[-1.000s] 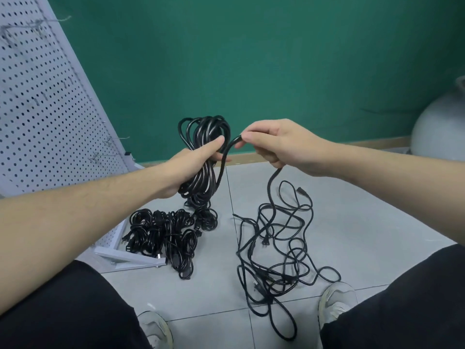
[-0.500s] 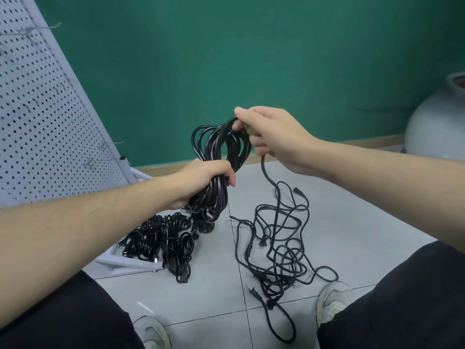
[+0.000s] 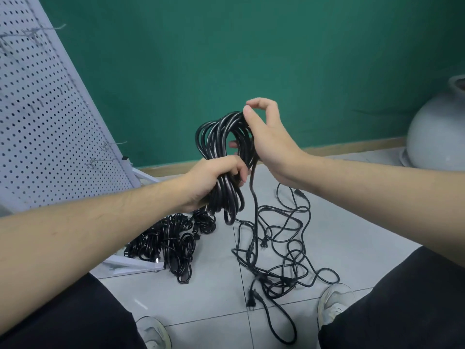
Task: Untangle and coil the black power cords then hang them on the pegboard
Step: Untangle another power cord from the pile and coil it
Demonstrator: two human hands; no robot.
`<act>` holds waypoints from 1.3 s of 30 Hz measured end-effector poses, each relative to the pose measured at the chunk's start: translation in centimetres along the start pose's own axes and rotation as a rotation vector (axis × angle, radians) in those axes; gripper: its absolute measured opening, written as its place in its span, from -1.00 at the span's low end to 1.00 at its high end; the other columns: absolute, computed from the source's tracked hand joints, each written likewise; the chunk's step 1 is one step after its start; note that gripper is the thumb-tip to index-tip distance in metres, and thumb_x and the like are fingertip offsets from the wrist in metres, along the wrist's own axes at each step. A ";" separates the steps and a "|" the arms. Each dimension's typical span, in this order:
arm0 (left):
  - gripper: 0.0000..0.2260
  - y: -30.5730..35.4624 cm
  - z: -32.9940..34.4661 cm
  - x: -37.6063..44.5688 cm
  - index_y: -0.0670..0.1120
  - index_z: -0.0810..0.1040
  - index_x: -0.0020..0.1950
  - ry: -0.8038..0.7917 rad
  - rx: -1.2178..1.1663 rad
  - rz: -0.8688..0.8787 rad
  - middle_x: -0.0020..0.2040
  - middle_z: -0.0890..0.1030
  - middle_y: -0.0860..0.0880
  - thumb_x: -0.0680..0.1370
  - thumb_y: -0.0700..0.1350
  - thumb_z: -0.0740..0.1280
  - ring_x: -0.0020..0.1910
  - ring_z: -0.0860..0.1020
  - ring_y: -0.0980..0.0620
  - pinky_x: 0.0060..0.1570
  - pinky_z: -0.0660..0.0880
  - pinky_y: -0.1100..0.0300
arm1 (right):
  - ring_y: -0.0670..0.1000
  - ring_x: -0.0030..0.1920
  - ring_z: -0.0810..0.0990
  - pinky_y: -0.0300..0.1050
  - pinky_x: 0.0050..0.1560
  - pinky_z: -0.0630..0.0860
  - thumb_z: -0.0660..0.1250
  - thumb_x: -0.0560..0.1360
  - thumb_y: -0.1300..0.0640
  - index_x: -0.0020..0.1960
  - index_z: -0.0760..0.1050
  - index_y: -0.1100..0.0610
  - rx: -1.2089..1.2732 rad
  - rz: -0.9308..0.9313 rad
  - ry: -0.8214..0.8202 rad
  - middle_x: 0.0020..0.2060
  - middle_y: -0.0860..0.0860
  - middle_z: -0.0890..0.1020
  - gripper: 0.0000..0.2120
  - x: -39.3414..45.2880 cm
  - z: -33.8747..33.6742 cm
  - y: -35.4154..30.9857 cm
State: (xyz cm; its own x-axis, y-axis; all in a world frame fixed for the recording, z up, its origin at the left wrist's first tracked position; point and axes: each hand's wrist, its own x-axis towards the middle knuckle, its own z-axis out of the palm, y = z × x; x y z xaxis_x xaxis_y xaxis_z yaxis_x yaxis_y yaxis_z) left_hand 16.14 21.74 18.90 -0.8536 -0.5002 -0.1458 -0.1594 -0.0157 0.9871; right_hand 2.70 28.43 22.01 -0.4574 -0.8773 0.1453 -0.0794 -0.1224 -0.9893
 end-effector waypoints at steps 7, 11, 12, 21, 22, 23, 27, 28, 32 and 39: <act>-0.80 -0.2 0.1 0.0 -0.19 0.62 -0.31 -0.129 -0.159 -0.019 -0.05 0.64 -0.25 0.34 -0.19 0.21 0.10 0.63 -0.23 0.28 0.40 -0.10 | -0.05 -0.19 0.61 -0.07 0.04 0.59 0.03 0.71 -0.10 0.14 0.40 0.00 -0.200 -0.092 0.008 -0.07 -0.04 0.66 -0.75 0.1 -0.5 1.5; -0.82 0.4 0.4 0.2 -0.20 0.60 -0.33 -0.077 -0.215 0.032 -0.17 0.54 -0.19 0.34 -0.21 0.22 -0.17 0.58 -0.10 0.21 0.59 -0.10 | 0.12 -0.16 0.61 -0.05 -0.07 0.55 -0.08 0.69 -0.23 0.22 0.50 0.08 0.097 0.150 -0.023 -0.05 0.12 0.70 -0.48 1.1 -0.5 1.3; -0.82 0.7 0.5 0.3 -0.19 0.60 -0.33 -0.060 -0.213 0.057 -0.17 0.52 -0.21 0.34 -0.21 0.22 -0.19 0.56 -0.10 0.18 0.61 -0.13 | 0.17 -0.11 0.57 0.03 -0.05 0.54 -0.11 0.68 -0.22 0.25 0.52 0.13 0.150 0.196 -0.047 -0.04 0.17 0.68 -0.42 1.3 -0.7 1.6; -0.85 3.2 -0.8 0.6 -0.15 0.58 -0.28 0.205 -0.353 0.201 -0.18 0.52 -0.12 0.36 -0.13 0.25 -0.23 0.65 -0.13 -0.08 0.63 -0.19 | 0.18 0.01 0.66 0.19 0.33 0.47 0.12 0.42 0.08 0.08 0.48 0.11 -0.037 0.433 -0.737 -0.10 0.14 0.69 -0.71 -1.1 -2.4 4.7; -0.85 3.4 -1.0 0.6 -0.14 0.60 -0.27 0.240 -0.326 0.211 -0.20 0.52 -0.10 0.35 -0.12 0.27 -0.25 0.62 -0.12 -0.15 0.61 -0.10 | 0.15 -0.08 0.65 0.11 0.20 0.57 0.12 0.41 0.08 0.08 0.47 0.10 -0.078 0.440 -0.756 -0.19 0.09 0.65 -0.70 -1.0 -2.5 4.6; -0.86 3.5 -1.2 0.5 -0.13 0.62 -0.27 0.279 -0.290 0.220 -0.22 0.52 -0.08 0.31 -0.10 0.31 -0.26 0.56 -0.12 -0.22 0.54 0.00 | 0.10 -0.19 0.61 -0.02 -0.01 0.60 0.14 0.44 0.05 0.06 0.47 0.10 -0.154 0.432 -0.766 -0.27 0.05 0.60 -0.74 -1.1 -2.4 4.4; -0.61 4.0 -2.0 0.3 -0.13 0.66 -0.16 0.454 -0.108 0.210 -0.20 0.50 -0.03 0.11 0.05 0.41 -0.17 0.39 -0.09 -0.18 0.36 0.08 | 0.00 -0.40 0.54 -0.17 -0.30 0.48 0.31 0.62 -0.04 -0.22 0.41 0.11 -0.715 0.363 -0.755 -0.47 0.02 0.54 -0.69 -1.0 -2.5 4.6; -0.61 4.0 -2.3 0.2 -0.10 0.67 -0.15 0.486 -0.030 0.206 -0.18 0.51 -0.01 0.12 0.08 0.40 -0.17 0.41 -0.06 -0.15 0.37 0.10 | -0.02 -0.40 0.57 -0.14 -0.22 0.52 0.32 0.62 -0.06 -0.25 0.38 0.09 -0.766 0.369 -0.735 -0.49 0.01 0.53 -0.65 -1.0 -2.7 4.8; -0.67 3.2 -3.8 0.4 -0.11 0.69 -0.04 0.556 0.250 0.140 -0.09 0.56 0.00 0.31 0.04 0.36 -0.14 0.48 0.10 -0.10 0.41 0.20 | -0.05 -0.39 0.45 -0.20 -0.29 0.43 0.33 0.62 -0.05 -0.11 0.52 0.04 -0.831 0.215 -0.658 -0.40 -0.08 0.46 -0.81 -0.8 -3.4 4.0; -0.72 1.6 -4.7 1.3 -0.12 0.63 -0.09 0.545 0.347 -0.157 -0.19 0.42 -0.07 0.40 0.07 0.51 -0.23 0.40 -0.03 -0.16 0.35 0.09 | -0.11 -0.43 0.36 -0.28 -0.38 0.35 0.39 0.58 -0.03 0.00 0.66 0.00 -0.718 0.039 -0.497 -0.43 -0.17 0.46 -0.87 -0.4 -3.3 2.2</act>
State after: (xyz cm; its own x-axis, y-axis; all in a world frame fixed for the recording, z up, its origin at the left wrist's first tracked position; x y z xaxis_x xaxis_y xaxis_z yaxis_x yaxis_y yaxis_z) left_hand 17.15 17.00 20.60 -0.4486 -0.8824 -0.1420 -0.4896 0.1097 0.8650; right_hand -0.26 30.07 19.85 -0.0453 -0.9960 -0.0765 -0.6873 0.0866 -0.7212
